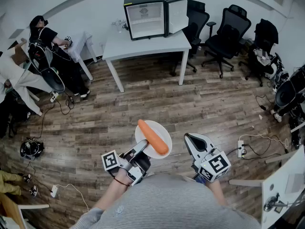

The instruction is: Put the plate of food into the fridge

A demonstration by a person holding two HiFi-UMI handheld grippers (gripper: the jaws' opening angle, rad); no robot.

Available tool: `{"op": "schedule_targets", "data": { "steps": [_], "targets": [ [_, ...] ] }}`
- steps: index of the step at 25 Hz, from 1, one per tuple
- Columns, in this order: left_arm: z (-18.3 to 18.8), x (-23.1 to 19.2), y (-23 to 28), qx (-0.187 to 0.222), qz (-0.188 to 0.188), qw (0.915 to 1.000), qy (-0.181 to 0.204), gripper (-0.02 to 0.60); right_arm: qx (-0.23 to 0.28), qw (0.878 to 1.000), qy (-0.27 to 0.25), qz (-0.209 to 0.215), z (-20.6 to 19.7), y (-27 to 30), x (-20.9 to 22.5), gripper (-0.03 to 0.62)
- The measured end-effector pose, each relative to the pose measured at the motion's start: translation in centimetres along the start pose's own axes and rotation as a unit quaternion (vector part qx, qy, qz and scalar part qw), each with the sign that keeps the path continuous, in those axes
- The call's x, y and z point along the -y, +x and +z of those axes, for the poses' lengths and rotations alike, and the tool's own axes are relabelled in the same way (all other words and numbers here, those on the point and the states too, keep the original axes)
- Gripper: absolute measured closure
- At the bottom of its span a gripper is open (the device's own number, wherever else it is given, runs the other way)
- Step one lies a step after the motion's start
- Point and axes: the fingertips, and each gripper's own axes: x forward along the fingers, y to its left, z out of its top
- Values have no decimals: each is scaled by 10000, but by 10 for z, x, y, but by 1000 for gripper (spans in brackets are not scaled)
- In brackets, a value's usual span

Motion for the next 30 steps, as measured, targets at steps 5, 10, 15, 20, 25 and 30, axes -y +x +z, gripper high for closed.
{"op": "schedule_targets", "data": {
  "steps": [5, 10, 15, 20, 25, 30],
  "targets": [
    [0, 2, 3, -20, -9, 10000, 3, 506, 0, 10000, -66, 27, 1, 2, 1, 580],
    [-5, 1, 8, -19, -10, 10000, 19, 506, 49, 9996, -245, 164, 4, 0, 2, 577],
    [-11, 2, 10, 12, -18, 10000, 29, 506, 22, 9990, -427, 116, 3, -5, 6, 577],
    [-15, 0, 11, 48, -8, 10000, 36, 506, 12, 9989, -398, 257, 1, -10, 6, 577],
    [-25, -3, 11, 85, 0, 10000, 11, 506, -198, 9965, -397, 704, -10, -19, -3, 577],
    [-36, -6, 14, 106, -3, 9999, 30, 506, -347, 9952, -507, 759, -19, -31, -1, 577]
  ]
}}
